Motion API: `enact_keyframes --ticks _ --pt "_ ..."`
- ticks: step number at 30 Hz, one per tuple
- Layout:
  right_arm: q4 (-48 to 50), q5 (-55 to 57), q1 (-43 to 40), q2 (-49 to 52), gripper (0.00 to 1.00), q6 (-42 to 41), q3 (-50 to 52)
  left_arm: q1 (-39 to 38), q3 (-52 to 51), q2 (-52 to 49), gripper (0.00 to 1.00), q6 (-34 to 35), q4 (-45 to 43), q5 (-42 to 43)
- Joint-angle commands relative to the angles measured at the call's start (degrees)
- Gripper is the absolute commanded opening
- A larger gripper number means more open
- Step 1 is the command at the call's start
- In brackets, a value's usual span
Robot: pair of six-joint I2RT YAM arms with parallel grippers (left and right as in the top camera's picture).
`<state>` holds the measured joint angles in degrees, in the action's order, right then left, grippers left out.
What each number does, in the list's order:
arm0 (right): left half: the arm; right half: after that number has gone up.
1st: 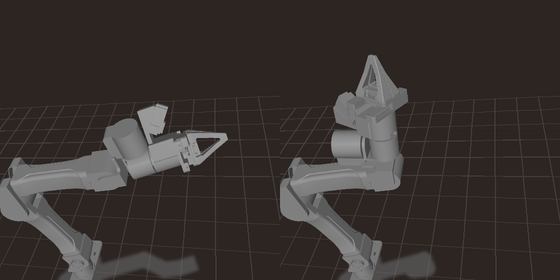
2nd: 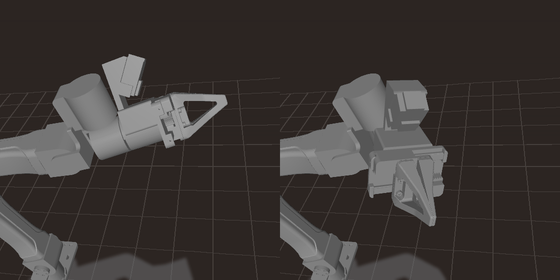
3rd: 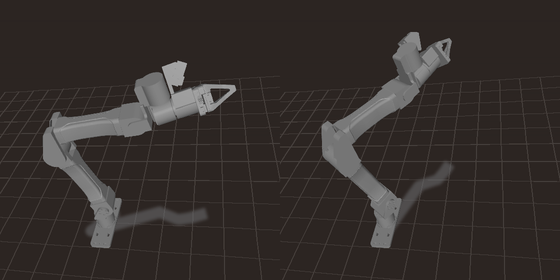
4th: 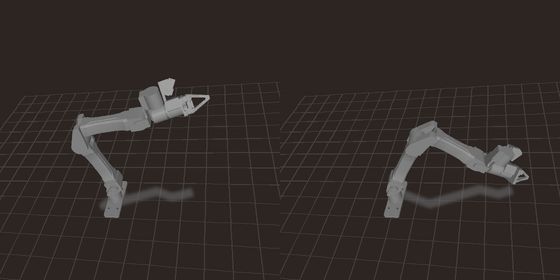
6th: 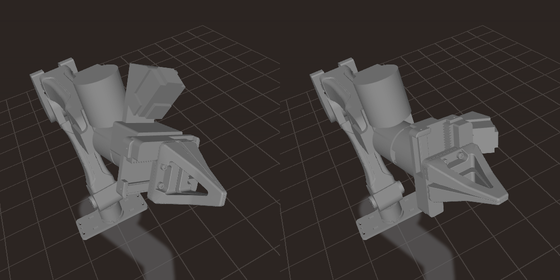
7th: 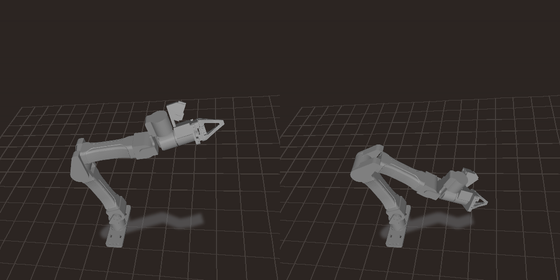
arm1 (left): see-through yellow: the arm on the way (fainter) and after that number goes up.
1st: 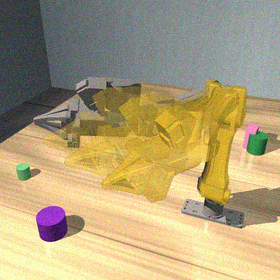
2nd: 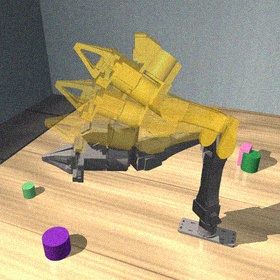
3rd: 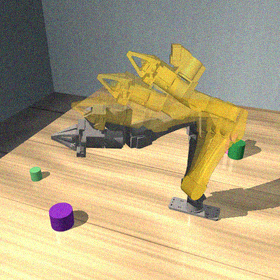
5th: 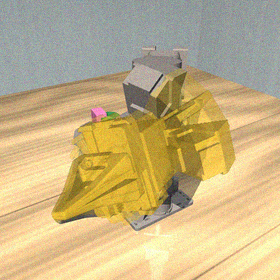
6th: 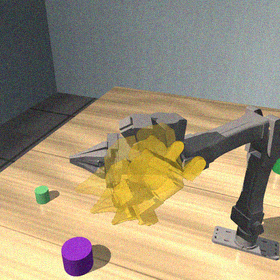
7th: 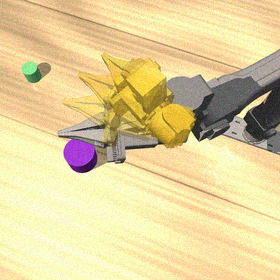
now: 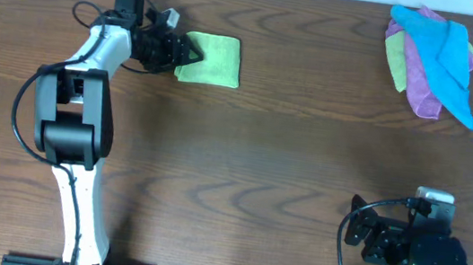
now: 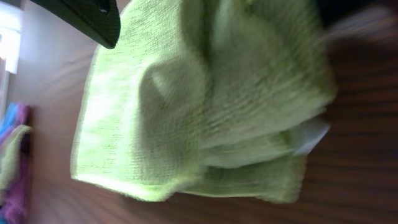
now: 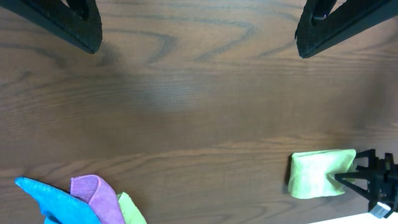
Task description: Fold the cloth
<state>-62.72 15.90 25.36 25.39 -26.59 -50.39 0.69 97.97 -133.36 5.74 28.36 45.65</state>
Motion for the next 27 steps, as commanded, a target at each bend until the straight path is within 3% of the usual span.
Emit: enact_keyframes --ticks 1,5,6,10,12,20,27 --pt "0.13 0.13 0.37 0.20 0.99 -0.83 0.46 -0.94 -0.37 -3.80 0.81 -0.96 0.48 -2.38" --pt "0.11 0.13 0.37 0.20 0.99 -0.83 0.46 -1.95 -0.37 -6.54 0.81 -0.35 -0.28 -2.58" --pt "0.13 0.13 0.37 0.20 0.99 -0.83 0.46 -2.23 -0.37 -7.15 0.75 -0.28 -0.61 -2.58" --pt "0.11 0.13 0.37 0.20 0.99 -0.83 0.46 -2.93 -0.37 -8.44 0.24 1.05 -1.62 -2.56" --pt "0.04 0.13 0.37 0.20 0.99 -0.83 0.46 -3.15 -0.37 -8.52 0.06 1.18 -1.88 -2.56" --pt "-0.11 0.13 0.37 0.20 0.99 -0.81 0.46 -2.73 3.85 -8.48 0.06 1.90 -1.79 -2.78" --pt "-0.11 0.17 0.37 0.48 0.99 -0.79 0.48 -1.31 20.48 -8.35 0.06 -3.67 7.74 -12.39"
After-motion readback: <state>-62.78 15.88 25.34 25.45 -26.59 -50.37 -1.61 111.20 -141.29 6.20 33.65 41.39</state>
